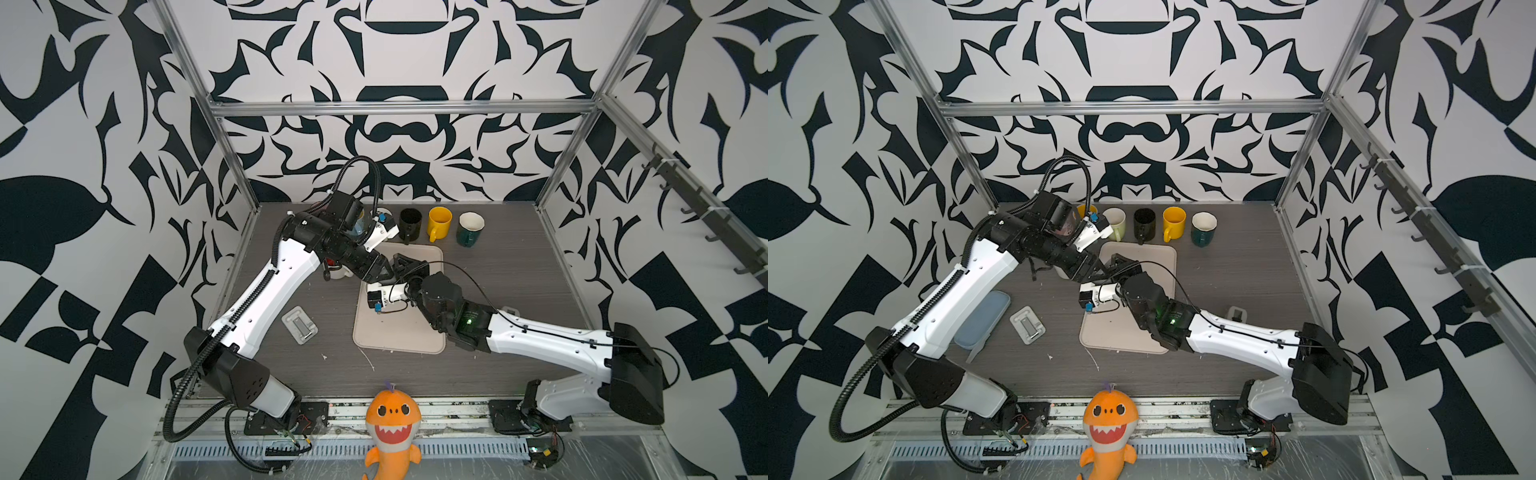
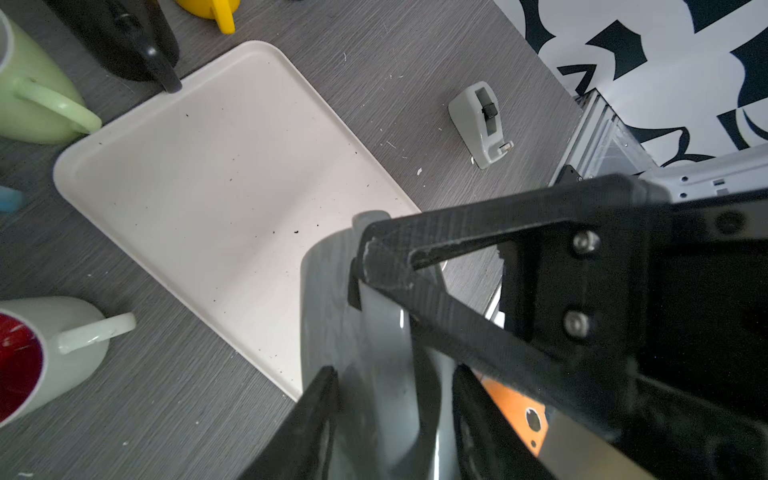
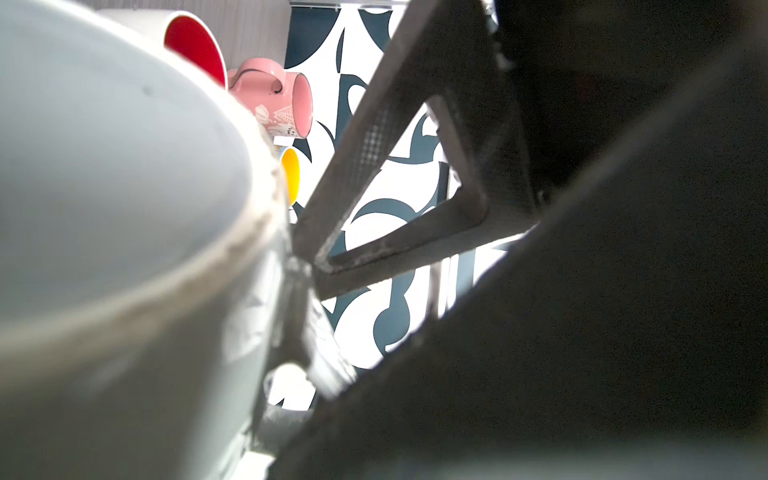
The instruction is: Turn the mug right side up
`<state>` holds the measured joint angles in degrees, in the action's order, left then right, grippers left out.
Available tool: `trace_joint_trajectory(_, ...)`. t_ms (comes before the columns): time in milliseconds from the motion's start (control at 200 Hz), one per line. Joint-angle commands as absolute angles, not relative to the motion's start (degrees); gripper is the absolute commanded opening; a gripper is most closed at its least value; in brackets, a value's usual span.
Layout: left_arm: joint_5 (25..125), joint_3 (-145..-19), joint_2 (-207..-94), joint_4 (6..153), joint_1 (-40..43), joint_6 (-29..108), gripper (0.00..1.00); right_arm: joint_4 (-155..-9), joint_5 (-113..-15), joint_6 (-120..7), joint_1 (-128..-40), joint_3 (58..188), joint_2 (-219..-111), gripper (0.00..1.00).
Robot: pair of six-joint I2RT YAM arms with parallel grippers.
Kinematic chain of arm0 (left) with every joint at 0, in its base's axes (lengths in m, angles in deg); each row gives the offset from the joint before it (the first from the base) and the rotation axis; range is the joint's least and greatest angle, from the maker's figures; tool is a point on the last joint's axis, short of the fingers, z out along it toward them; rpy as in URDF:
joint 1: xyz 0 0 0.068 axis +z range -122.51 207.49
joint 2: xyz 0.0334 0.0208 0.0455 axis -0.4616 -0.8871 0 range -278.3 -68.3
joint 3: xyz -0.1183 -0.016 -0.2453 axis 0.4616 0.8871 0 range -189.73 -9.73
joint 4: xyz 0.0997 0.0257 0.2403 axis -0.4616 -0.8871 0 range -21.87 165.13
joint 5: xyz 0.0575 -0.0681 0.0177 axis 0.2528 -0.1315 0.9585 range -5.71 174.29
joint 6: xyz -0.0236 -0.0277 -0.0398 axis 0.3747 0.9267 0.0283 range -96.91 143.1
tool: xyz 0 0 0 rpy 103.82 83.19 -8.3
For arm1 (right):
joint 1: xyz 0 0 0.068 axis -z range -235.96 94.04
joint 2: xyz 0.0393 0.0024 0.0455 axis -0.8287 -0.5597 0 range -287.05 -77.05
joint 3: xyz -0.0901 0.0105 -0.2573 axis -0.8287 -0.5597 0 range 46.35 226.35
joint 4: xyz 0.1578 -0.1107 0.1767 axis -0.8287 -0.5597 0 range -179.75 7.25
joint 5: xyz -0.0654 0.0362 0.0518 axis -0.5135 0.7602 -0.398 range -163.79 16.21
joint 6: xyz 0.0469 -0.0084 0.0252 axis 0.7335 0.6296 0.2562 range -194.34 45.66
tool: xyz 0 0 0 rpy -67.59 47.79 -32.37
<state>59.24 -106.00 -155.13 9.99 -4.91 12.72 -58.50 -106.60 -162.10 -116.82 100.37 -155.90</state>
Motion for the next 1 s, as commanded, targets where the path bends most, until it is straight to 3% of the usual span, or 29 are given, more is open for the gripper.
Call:
trace_joint_trajectory(0, 54.4, -105.0, -153.6, 6.8, -6.8, 13.5, 0.5, -44.3, -107.7, -159.7, -116.9, 104.5, -155.1, 0.0)
trace_joint_trajectory(225, 62.2, -104.4, -151.2, 12.2, -6.6, 15.9, 0.51, -44.7, -110.2, -160.1, -116.9, 102.4, -154.2, 0.0)
trace_joint_trajectory(510, 64.4, -105.2, -148.3, 20.4, -6.0, 19.4, 0.53, -47.6, -115.2, -154.5, -117.0, 100.6, -153.1, 0.0)
trace_joint_trajectory(795, 71.1, -104.5, -145.1, 26.2, -2.9, 23.6, 0.53, -65.8, -119.4, -131.1, -116.9, 103.5, -149.1, 0.0)
trace_joint_trajectory(995, 71.9, -103.1, -143.4, 31.3, 0.8, 27.0, 0.51, -92.7, -116.4, -105.0, -116.4, 112.5, -148.6, 0.0)
